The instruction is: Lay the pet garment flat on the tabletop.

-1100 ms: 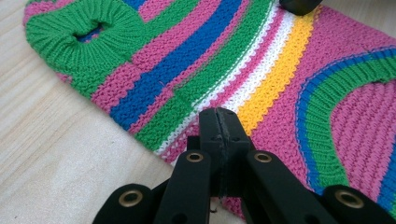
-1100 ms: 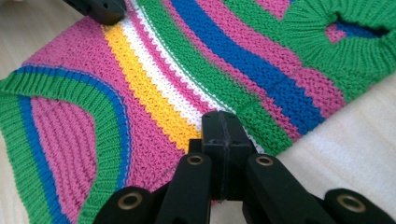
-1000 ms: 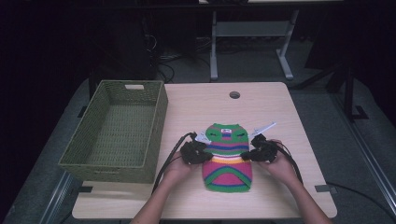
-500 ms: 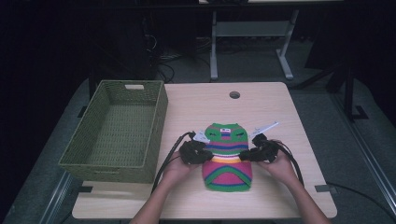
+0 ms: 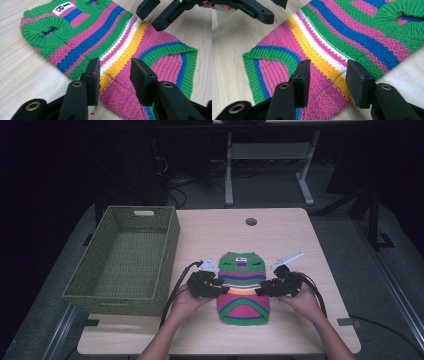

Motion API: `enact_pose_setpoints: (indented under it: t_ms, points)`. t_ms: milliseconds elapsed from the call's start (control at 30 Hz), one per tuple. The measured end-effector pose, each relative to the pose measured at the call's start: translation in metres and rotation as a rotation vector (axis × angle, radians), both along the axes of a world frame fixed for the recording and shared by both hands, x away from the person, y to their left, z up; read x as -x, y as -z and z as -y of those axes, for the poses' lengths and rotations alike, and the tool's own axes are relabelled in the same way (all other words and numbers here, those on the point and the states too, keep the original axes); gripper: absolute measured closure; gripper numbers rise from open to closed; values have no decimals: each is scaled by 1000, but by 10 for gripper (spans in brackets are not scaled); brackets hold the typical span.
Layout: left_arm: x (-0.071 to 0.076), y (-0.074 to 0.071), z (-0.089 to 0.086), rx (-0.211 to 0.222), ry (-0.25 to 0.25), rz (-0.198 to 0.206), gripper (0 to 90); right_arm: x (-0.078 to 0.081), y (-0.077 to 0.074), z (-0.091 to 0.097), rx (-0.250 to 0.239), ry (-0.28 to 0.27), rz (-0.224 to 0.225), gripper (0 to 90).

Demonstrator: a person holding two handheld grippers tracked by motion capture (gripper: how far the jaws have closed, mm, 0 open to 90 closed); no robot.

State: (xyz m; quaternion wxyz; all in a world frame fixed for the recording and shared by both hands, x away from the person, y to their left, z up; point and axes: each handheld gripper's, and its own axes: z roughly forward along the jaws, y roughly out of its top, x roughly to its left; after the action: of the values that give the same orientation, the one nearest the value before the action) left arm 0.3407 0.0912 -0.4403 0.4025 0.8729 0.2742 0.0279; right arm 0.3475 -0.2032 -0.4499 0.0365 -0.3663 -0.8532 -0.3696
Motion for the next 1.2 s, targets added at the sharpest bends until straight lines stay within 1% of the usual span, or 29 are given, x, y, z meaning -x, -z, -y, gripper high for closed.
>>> enact_pose_setpoints:
  t_ms: [100, 200, 300, 367, 433, 467, 533, 667, 833, 967, 1033, 1100, 1200]
  points:
    - [3, 0, -3, 13, -6, -3, 561, 3, -3, 2, -2, 4, 4, 517]
    - [4, 0, -5, 13, -8, -16, 535, 5, -6, 4, -3, 5, 15, 502]
    - [6, -1, -6, 12, -8, -15, 518, 6, -7, 6, -1, 4, 20, 489]
    - [7, -2, -7, 19, -16, -23, 496, 7, -8, 7, -3, 6, 19, 481]
    - [8, -3, -9, 24, -17, -22, 484, 9, -8, 9, -4, 5, 22, 469]
    - [9, -3, -9, 29, -18, -22, 480, 10, -7, 10, -12, 7, 16, 459]
    - [10, -3, -10, 27, -23, -22, 468, 12, -6, 13, -25, 5, 15, 448]
    - [12, -1, -12, 26, -30, -21, 438, 15, -5, 18, -32, 10, 11, 437]
    - [15, -1, -12, 31, -30, -27, 384, 18, -4, 24, -20, 14, 7, 419]
    - [18, -1, -11, 40, -30, -27, 355, 22, -6, 29, -25, 15, 15, 414]
    - [20, -1, -12, 33, -21, -20, 349, 24, -6, 32, -29, 20, 10, 411]
    - [22, -1, -12, 27, -20, -26, 339, 26, -5, 36, -30, 22, 19, 409]
    - [23, -2, -12, 37, -23, -26, 316, 28, -4, 42, -29, 34, 14, 406]
